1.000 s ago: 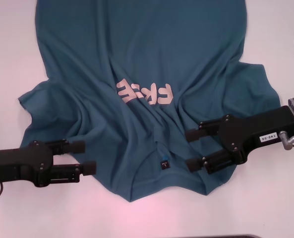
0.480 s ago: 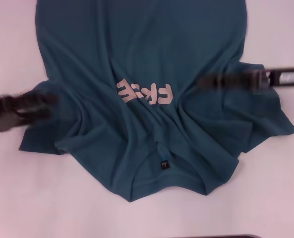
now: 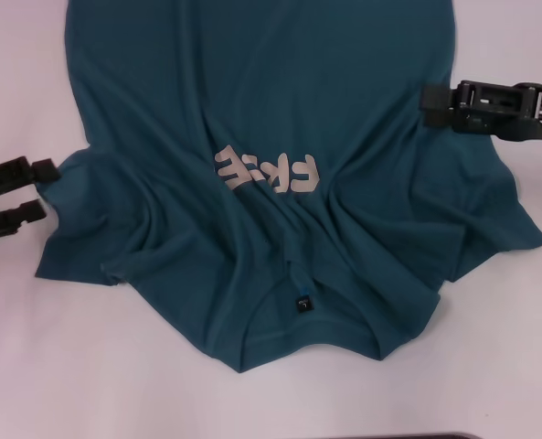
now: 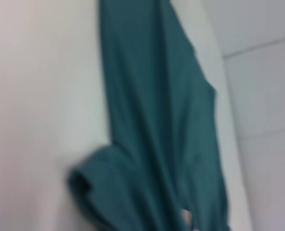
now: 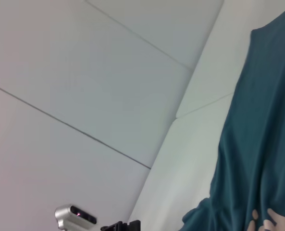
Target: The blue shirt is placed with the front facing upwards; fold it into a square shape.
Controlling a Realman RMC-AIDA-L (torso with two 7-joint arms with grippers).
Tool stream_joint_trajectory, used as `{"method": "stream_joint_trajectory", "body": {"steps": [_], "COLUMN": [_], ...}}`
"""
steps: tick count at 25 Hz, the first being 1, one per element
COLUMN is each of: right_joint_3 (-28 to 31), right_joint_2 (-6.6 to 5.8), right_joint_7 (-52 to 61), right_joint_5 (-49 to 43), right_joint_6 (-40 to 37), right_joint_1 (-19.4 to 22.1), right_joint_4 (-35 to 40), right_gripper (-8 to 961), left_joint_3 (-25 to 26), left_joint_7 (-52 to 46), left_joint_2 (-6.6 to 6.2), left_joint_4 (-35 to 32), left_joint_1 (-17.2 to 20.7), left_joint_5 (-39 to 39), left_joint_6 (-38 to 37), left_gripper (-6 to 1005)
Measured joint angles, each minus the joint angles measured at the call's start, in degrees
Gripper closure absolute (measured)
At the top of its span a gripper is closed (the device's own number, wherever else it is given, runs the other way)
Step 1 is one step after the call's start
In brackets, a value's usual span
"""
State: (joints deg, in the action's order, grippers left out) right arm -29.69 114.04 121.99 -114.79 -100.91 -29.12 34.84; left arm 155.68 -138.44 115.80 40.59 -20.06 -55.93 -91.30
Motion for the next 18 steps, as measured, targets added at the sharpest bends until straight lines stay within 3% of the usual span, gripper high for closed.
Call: {"method": "stream_joint_trajectory", "body": {"steps": [18], "right_joint_3": [0.17], "right_joint_2": [-0.30], "right_joint_7": [0.32], "right_joint_5": [0.06], "right_joint_6": [0.28], "right_joint_1": [0.56], "right_joint_4": [-0.04], "right_gripper": [38], "left_joint_3": [-3.55], "left_joint_7": [0.17], "left_joint_2": [0.64], "left_joint_4": [-3.57], "left_joint_1": [-2.52], "left_joint_5": [2.75], "left_joint_6": [4.68], "left_gripper": [241]}}
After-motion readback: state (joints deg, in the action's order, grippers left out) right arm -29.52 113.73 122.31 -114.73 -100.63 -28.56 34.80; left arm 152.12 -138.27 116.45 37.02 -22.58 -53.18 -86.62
